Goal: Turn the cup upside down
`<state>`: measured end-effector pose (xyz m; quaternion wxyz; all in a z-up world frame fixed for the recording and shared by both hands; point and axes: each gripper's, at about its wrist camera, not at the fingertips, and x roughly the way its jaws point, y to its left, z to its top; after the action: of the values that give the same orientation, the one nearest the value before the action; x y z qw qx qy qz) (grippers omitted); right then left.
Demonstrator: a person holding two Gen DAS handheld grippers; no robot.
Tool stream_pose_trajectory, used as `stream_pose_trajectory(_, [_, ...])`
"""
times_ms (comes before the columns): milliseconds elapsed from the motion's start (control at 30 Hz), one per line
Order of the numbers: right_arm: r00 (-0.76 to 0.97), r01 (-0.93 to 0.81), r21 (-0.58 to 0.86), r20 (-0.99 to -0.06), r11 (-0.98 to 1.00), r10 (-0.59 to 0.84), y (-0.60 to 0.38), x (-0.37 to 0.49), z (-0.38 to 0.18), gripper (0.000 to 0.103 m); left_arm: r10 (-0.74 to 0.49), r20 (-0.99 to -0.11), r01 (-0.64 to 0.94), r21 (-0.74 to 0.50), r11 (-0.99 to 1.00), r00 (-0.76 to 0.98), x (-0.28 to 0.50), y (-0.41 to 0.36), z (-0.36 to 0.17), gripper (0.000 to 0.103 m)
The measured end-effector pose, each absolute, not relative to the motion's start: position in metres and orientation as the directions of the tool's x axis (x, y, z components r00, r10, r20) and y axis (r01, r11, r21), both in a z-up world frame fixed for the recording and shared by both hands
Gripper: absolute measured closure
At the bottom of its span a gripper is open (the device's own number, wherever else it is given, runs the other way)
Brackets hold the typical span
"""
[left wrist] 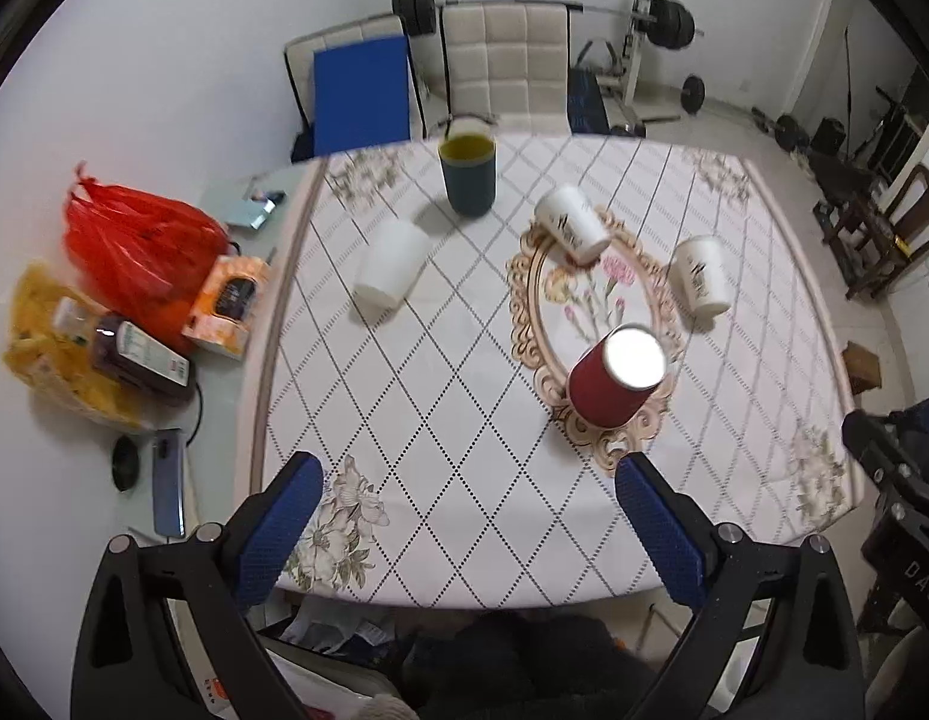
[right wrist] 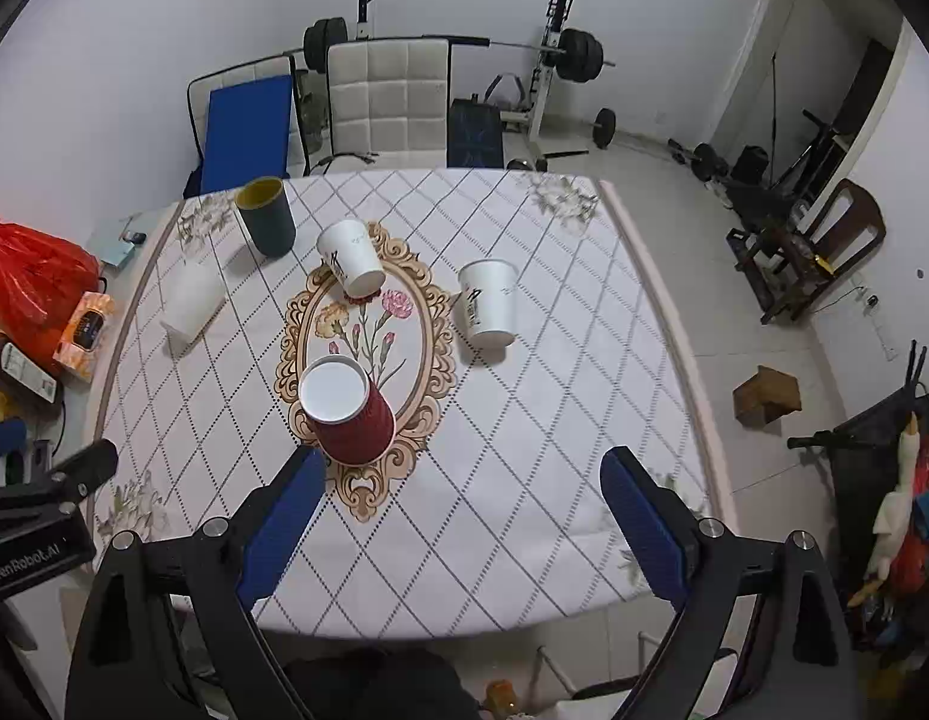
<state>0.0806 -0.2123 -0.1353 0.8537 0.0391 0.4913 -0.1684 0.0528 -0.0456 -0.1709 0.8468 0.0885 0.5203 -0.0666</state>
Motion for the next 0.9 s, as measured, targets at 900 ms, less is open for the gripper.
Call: stream_pose_trajectory(900, [0.648, 0.237, -0.014, -0.743, 0.971, -0.169, -0.202, -0.042, 0.046, 0.004, -0.070, -0.792, 0.145, 0.023, 0.989, 0.606, -0.063, -0.046, -0.035, 0.003])
